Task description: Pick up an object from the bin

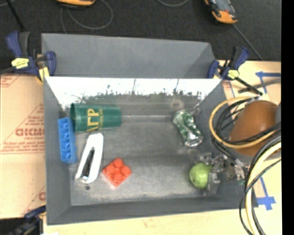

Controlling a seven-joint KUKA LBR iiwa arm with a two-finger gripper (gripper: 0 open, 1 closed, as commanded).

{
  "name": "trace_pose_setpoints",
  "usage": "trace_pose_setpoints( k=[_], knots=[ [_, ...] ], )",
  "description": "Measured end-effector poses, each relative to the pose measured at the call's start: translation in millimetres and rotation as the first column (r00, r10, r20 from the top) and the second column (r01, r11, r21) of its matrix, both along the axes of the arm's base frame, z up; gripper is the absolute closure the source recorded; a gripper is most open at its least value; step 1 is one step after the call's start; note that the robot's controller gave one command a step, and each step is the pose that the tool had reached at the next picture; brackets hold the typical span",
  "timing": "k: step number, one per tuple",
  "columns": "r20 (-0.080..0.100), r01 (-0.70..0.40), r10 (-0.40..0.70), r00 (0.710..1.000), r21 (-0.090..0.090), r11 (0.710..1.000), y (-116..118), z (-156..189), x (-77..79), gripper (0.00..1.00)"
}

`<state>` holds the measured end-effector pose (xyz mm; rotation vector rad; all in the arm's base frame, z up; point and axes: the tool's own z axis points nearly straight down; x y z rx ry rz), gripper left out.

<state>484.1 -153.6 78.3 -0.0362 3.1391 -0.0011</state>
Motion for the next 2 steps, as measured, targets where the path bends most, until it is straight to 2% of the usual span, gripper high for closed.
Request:
trace_pose_setpoints(
  k=[1,2],
  knots=[
    [0.001,0.016,-0.016,1.000,-0.001,1.000,-7.8,209.4,17.9,1.00],
    [0.002,0.020,-0.020,1.000,0.000,1.000,-8.1,212.2,18.2,1.00]
  ],
)
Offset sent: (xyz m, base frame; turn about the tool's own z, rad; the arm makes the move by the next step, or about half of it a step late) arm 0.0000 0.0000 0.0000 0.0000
